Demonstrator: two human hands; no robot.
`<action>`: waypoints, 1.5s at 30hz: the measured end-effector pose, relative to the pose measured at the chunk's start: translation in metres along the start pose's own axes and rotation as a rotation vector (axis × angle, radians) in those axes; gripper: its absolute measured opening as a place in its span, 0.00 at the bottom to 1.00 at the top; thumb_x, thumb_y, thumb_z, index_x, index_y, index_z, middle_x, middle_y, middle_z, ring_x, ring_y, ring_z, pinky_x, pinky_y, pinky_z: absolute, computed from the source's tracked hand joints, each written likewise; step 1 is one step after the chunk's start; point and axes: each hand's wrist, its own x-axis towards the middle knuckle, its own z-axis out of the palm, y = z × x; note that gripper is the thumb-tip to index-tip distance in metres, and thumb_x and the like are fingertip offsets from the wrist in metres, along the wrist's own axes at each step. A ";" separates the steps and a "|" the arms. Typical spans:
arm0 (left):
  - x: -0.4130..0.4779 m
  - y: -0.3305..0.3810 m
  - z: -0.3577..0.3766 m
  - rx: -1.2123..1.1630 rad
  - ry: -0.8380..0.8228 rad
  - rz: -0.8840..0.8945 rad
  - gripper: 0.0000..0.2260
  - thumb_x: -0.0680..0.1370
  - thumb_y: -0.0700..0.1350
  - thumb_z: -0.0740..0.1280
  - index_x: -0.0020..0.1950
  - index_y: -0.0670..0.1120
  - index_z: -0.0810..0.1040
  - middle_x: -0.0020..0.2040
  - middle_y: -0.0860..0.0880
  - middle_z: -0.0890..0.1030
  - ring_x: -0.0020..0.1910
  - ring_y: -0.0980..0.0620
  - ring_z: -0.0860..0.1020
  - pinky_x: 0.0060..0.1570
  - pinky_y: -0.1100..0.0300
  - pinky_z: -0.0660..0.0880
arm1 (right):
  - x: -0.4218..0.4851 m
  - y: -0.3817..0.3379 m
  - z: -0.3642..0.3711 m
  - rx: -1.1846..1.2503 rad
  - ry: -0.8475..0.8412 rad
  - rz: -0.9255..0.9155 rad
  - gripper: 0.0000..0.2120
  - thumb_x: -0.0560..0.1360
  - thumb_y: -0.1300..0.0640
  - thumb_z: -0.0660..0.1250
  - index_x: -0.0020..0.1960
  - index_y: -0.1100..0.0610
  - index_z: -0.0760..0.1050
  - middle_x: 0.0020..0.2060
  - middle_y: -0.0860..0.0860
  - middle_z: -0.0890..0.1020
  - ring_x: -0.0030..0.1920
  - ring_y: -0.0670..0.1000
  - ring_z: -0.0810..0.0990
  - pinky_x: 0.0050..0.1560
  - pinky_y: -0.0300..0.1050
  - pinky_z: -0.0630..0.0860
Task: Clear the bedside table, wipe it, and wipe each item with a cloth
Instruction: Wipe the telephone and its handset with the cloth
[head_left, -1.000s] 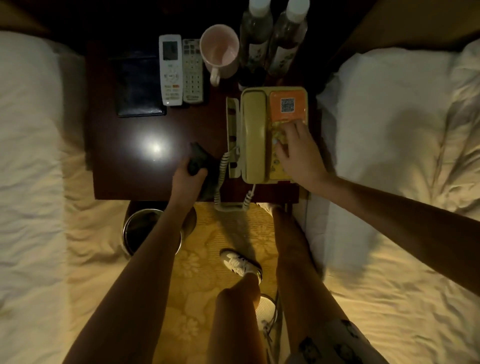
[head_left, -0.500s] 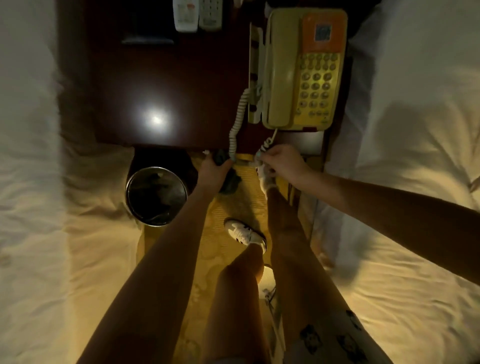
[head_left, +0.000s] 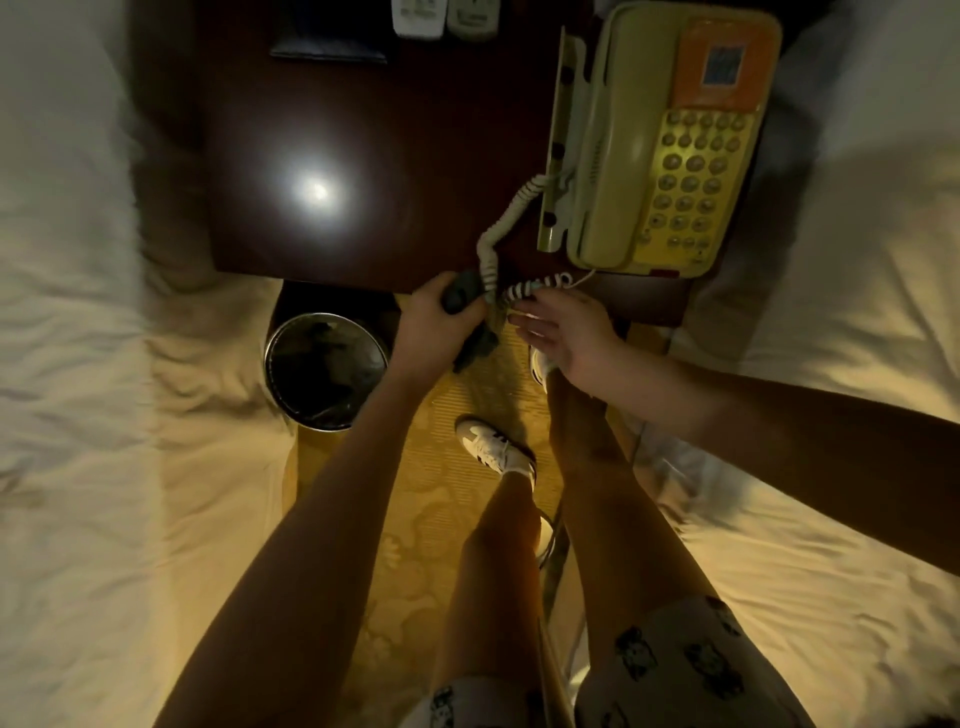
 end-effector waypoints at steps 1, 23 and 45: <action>0.004 0.002 -0.010 -0.029 0.040 0.015 0.09 0.74 0.45 0.71 0.53 0.47 0.79 0.46 0.49 0.82 0.46 0.51 0.81 0.46 0.53 0.80 | -0.003 -0.001 0.002 0.037 -0.022 0.029 0.16 0.81 0.60 0.59 0.66 0.65 0.68 0.52 0.59 0.80 0.52 0.57 0.79 0.54 0.48 0.76; 0.035 0.044 -0.101 -0.163 0.256 0.122 0.05 0.79 0.40 0.67 0.53 0.41 0.76 0.44 0.51 0.80 0.39 0.66 0.80 0.38 0.71 0.75 | -0.028 -0.064 0.083 -0.732 -0.227 -0.485 0.10 0.77 0.58 0.67 0.58 0.54 0.75 0.50 0.51 0.79 0.50 0.49 0.80 0.55 0.48 0.78; 0.048 -0.018 -0.195 -0.622 0.298 -0.165 0.16 0.80 0.44 0.65 0.67 0.41 0.71 0.59 0.43 0.80 0.55 0.46 0.81 0.43 0.58 0.81 | 0.006 -0.038 0.236 -1.144 -0.370 -0.752 0.14 0.74 0.61 0.69 0.58 0.58 0.72 0.58 0.55 0.71 0.57 0.53 0.75 0.57 0.45 0.76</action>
